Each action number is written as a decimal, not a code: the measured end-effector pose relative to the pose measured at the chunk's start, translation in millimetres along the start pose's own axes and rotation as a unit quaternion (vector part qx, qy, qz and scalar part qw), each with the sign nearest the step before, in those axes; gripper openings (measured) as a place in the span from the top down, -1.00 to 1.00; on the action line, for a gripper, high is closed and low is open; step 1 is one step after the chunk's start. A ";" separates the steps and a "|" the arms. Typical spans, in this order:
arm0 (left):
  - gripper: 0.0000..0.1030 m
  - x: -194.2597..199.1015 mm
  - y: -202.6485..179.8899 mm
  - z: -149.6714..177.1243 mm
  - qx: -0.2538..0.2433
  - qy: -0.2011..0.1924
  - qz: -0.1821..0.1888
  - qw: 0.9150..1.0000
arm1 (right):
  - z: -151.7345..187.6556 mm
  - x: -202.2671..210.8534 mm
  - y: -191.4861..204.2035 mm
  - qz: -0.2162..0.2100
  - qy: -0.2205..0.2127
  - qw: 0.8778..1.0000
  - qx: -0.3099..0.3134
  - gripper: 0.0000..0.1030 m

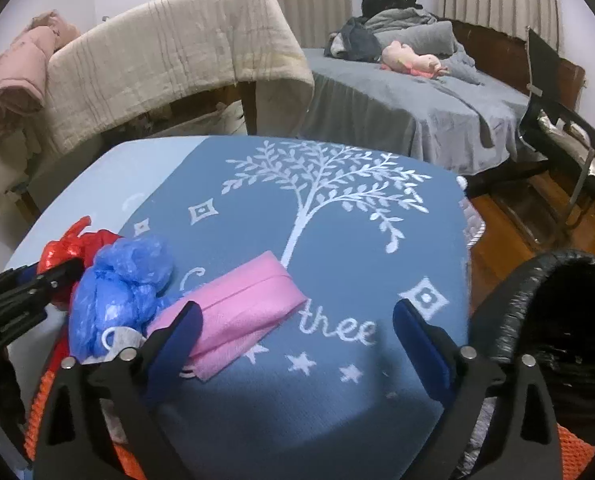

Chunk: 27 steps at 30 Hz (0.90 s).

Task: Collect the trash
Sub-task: 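Grasp the red plastic bag with the left tool while the right tool grasps the pink mask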

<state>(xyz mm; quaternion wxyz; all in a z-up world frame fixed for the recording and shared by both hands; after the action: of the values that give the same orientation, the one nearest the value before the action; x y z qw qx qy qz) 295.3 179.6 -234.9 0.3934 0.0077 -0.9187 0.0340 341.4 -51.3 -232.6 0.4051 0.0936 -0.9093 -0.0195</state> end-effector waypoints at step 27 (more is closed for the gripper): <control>0.32 52.0 -1.1 -11.5 0.002 -0.053 -0.014 0.999 | -18.0 27.8 21.6 -0.095 -0.012 0.995 0.005 0.58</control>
<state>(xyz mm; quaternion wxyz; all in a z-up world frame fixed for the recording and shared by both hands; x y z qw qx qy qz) 267.7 179.9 -189.2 0.3449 0.0230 -0.9379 0.0297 333.2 -34.5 -197.7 0.3901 0.1812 -0.9011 -0.0546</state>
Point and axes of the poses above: each gripper's, at about its wrist camera, not at the fingertips, and x roughly against the way its jaws point, y to its left, z to its underside, the point moved 7 cm from there along -x, roughly the way its jaws point, and after that the axes turned 4 degrees about -x, right-handed, at the moved point
